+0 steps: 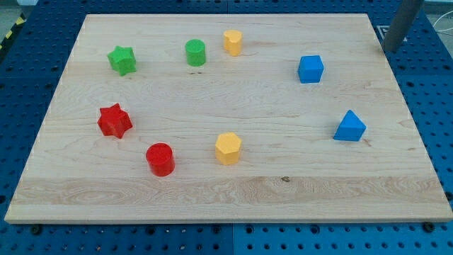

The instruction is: Slide blue cube to blue triangle

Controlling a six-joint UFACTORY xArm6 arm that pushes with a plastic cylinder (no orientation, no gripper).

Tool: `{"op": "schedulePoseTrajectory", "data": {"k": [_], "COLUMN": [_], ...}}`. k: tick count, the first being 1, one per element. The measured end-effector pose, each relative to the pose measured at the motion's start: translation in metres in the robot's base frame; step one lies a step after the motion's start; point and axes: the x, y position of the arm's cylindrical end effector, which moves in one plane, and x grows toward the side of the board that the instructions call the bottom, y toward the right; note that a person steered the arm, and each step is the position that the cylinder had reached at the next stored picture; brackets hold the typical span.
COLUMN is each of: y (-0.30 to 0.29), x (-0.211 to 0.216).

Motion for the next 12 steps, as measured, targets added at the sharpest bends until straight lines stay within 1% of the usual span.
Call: {"op": "schedulePoseTrajectory", "data": {"k": [1, 2, 4, 5, 6, 7, 8, 10, 12], "y": [0.000, 0.000, -0.035, -0.039, -0.076, -0.095, -0.096, -0.148, -0.149], "x": [0.055, 0.055, 0.050, 0.050, 0.028, 0.007, 0.007, 0.007, 0.007]}}
